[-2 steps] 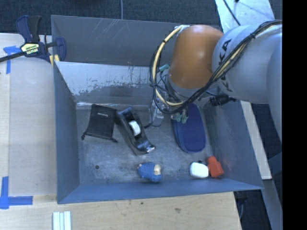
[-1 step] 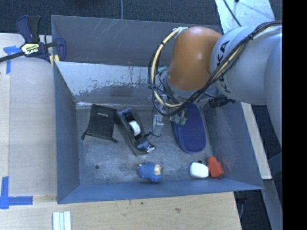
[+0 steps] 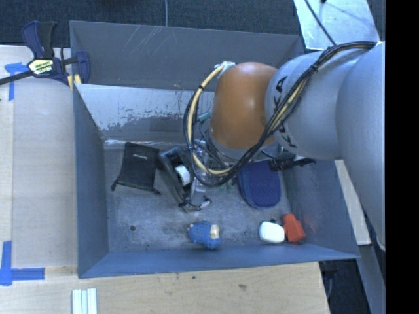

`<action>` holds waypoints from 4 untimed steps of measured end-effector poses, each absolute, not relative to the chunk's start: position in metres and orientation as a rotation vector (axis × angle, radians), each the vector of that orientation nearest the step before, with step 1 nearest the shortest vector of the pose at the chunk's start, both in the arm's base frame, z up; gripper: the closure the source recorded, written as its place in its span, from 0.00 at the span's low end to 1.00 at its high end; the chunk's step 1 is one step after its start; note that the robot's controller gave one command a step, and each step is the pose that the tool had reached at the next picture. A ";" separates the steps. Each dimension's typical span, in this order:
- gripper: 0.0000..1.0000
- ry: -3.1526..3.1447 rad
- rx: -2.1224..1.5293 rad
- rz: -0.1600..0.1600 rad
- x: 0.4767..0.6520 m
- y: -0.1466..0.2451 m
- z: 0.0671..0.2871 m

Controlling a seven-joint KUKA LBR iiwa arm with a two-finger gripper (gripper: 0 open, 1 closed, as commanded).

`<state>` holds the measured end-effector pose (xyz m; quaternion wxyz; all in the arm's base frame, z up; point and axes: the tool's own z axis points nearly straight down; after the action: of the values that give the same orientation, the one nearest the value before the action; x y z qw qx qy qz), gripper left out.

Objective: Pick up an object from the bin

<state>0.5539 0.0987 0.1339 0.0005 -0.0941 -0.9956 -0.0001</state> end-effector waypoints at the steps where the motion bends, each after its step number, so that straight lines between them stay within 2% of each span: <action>1: 0.00 -3.143 -0.162 -0.008 0.511 0.165 0.188; 2: 0.00 -3.145 -0.374 -0.015 0.565 0.128 0.104; 3: 0.00 -3.139 -0.480 -0.021 0.572 0.133 0.099; 4: 0.00 -3.088 -0.733 -0.020 0.615 0.152 0.083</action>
Offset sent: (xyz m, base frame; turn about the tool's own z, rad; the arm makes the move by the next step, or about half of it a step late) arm -0.0430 0.0618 0.0511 -0.0774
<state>0.6155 0.1518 0.0829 -0.0162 -0.2308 -0.9729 -0.0064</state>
